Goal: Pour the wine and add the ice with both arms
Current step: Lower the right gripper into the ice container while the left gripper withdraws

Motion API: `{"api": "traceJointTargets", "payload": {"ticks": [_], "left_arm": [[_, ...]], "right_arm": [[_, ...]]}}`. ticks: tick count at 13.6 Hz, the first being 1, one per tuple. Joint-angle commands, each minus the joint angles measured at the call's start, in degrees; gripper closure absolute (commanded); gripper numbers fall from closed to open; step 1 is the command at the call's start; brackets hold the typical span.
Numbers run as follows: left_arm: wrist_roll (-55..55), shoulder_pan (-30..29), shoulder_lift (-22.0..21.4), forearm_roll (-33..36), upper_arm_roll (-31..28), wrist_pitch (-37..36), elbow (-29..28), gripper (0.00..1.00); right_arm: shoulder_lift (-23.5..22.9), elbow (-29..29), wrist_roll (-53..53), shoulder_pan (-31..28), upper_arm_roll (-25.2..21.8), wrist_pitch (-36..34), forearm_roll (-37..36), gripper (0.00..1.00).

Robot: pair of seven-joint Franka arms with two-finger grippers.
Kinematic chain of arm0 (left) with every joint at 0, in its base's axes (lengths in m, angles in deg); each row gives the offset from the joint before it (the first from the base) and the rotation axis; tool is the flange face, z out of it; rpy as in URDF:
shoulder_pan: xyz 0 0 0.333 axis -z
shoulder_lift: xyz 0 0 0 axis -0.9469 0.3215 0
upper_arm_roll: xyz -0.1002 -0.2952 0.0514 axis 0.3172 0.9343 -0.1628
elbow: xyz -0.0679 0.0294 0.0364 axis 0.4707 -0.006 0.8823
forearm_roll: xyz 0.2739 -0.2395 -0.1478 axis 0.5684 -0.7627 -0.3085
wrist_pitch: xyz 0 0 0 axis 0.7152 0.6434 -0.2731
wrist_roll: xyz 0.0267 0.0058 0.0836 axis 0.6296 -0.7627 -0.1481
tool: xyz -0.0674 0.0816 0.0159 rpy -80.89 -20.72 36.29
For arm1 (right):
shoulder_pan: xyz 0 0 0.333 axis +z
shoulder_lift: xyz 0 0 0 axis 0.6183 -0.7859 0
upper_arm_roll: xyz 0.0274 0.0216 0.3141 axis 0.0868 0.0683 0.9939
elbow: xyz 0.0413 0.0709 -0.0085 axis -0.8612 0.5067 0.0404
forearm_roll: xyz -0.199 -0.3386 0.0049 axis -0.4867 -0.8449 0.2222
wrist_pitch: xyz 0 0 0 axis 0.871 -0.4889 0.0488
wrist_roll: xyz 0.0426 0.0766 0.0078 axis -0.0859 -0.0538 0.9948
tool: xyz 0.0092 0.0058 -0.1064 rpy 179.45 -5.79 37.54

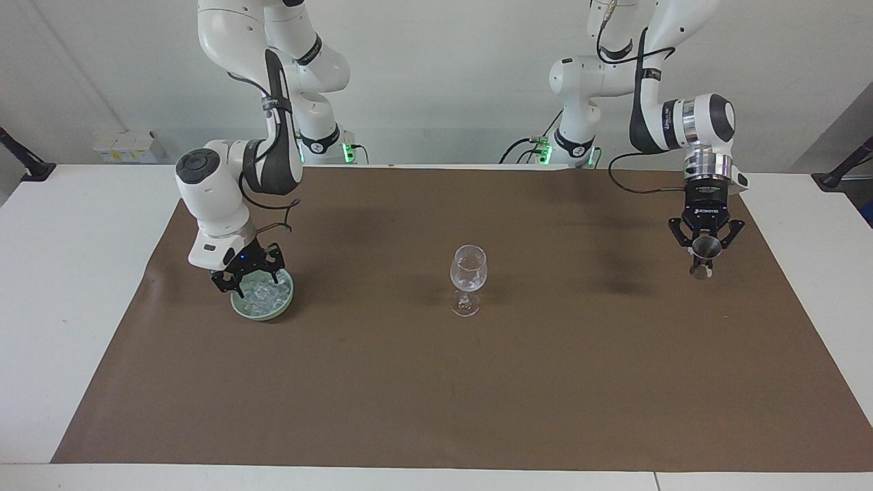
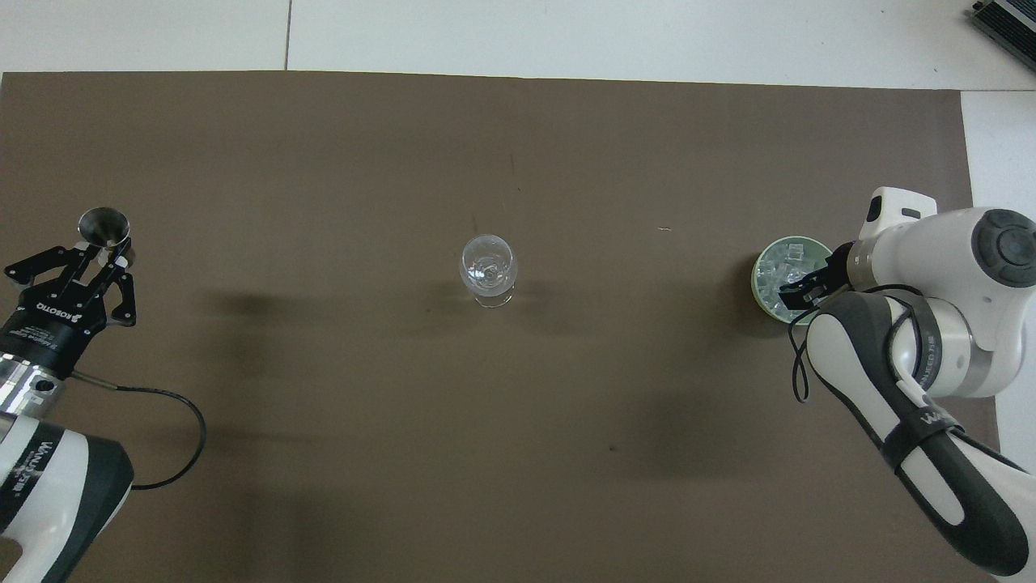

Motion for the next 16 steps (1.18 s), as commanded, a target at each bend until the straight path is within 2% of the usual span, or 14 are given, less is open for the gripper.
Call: {"api": "traceJointTargets", "payload": {"ticks": [1, 4, 7, 9, 11, 13, 16], "left_arm": [[1.9, -2.8, 1.5, -0.6, 0.0, -4.2, -1.1, 1.00], [1.9, -7.1, 6.8, -0.4, 0.0, -12.2, -1.0, 1.00], [1.8, -8.8, 10.8, 0.1, 0.0, -15.0, 0.8, 1.00], [1.7, -9.3, 13.0, 0.1, 0.0, -16.6, 1.7, 1.00], [1.8, -10.2, 14.8, 0.1, 0.0, -17.7, 2.6, 1.00], [2.2, -10.8, 16.9, 0.0, 0.1, -19.3, 3.5, 1.00], [4.9, -11.6, 18.6, -0.3, 0.3, -19.8, 4.4, 1.00]], "right_arm": [[-0.4, 1.4, 1.7, -0.4, 0.3, 2.5, 1.0, 0.30], [-0.7, 1.5, 1.7, -0.3, 0.3, 2.6, 1.0, 0.36], [-0.7, 1.4, 1.7, -0.4, 0.3, 2.5, 1.0, 0.52], [-0.7, 1.3, 1.6, -0.4, 0.3, 2.5, 1.0, 0.65], [-0.7, 1.1, 1.4, -0.4, 0.3, 2.2, 1.0, 0.87], [-0.5, 0.4, 1.3, -0.4, 0.3, 1.5, 1.0, 0.98], [0.1, -2.2, 1.1, -0.4, 0.4, -3.2, 1.5, 0.98]]}}
